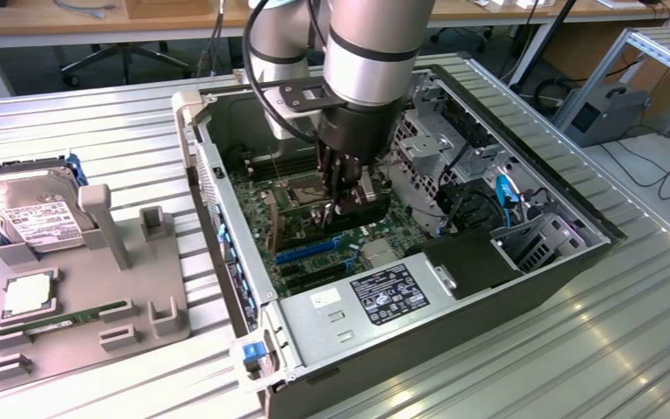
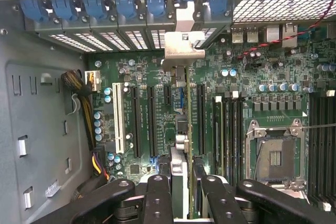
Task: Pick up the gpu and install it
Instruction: 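Insert the gpu into the slot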
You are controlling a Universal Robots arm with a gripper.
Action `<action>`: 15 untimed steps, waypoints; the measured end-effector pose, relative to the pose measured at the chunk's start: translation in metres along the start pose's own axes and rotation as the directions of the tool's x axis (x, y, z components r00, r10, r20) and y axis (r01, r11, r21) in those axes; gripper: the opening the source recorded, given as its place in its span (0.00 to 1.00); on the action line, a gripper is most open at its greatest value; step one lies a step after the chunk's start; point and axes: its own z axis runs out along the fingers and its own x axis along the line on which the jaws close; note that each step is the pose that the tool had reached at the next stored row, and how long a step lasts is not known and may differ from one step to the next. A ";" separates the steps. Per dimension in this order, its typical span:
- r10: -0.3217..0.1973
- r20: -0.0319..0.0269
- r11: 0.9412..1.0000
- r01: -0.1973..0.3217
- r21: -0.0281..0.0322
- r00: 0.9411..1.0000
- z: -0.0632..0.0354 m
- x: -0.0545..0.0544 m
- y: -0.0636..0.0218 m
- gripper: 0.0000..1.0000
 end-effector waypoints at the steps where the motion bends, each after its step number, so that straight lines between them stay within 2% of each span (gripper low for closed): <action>1: 0.000 0.000 1.000 0.000 0.000 1.000 0.0000 0.000 0.0000 0.27; 15: 0.000 0.000 1.000 0.000 0.000 1.000 0.0009 0.000 0.0025 0.27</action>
